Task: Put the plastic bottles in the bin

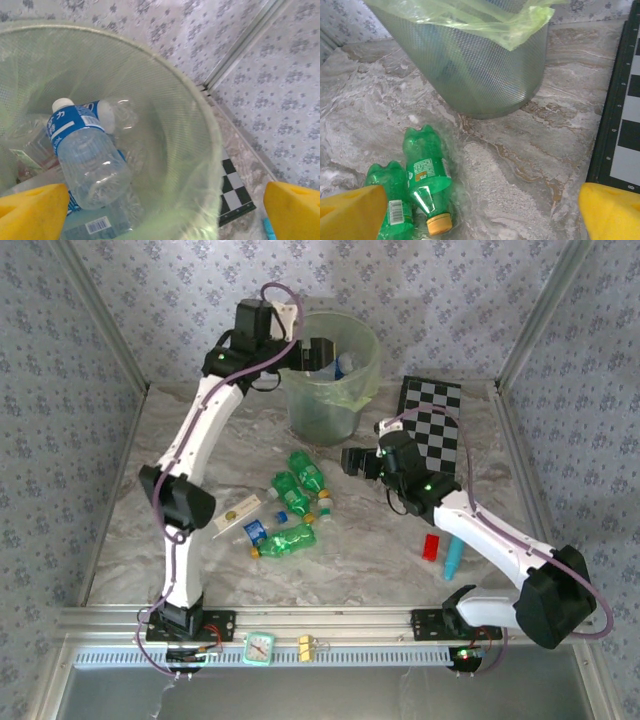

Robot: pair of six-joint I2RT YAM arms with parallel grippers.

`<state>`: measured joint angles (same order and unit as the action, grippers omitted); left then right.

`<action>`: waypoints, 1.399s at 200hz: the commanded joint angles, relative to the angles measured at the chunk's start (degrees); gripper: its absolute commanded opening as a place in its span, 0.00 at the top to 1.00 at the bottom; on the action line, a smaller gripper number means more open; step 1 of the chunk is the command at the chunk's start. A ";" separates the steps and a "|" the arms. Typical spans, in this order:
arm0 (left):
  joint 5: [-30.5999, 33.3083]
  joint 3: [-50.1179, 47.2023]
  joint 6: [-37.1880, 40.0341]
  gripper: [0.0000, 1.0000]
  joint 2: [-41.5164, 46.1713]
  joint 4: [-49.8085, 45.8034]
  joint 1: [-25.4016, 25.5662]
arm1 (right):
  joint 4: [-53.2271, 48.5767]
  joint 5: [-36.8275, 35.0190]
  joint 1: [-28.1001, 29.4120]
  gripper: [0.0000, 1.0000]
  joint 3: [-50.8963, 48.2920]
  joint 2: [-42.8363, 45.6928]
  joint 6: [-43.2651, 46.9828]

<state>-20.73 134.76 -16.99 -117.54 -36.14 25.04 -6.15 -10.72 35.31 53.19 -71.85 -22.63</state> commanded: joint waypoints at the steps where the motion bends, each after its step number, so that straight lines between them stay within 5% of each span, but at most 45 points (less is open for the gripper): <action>1: 2.31 -12.51 0.72 0.01 10.25 11.68 0.45 | 1.90 0.01 2.40 0.00 -0.56 0.06 1.93; 62: 18.09 -61.24 -9.05 0.00 35.83 37.39 0.54 | -2.79 1.82 8.93 0.00 -0.44 -4.94 -4.39; 98: 21.50 -79.52 -16.95 0.00 43.21 41.74 0.58 | -4.20 2.83 13.51 0.00 -3.11 -6.17 -7.98; 171: 25.75 -89.61 -20.53 0.00 43.99 30.54 2.69 | -10.26 4.84 20.06 0.00 -5.53 -10.09 -16.32; 247: 25.63 -93.98 -24.79 0.00 43.90 38.69 2.65 | -15.49 4.59 20.52 0.00 -3.09 -17.71 -19.56; 280: 25.95 -93.15 -21.80 0.00 44.37 37.86 2.65 | -15.28 5.61 20.07 0.11 -2.54 -19.69 -19.26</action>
<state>4.19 40.77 -40.58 -74.98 0.32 27.51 -19.57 -5.21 55.53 48.95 -90.13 -41.36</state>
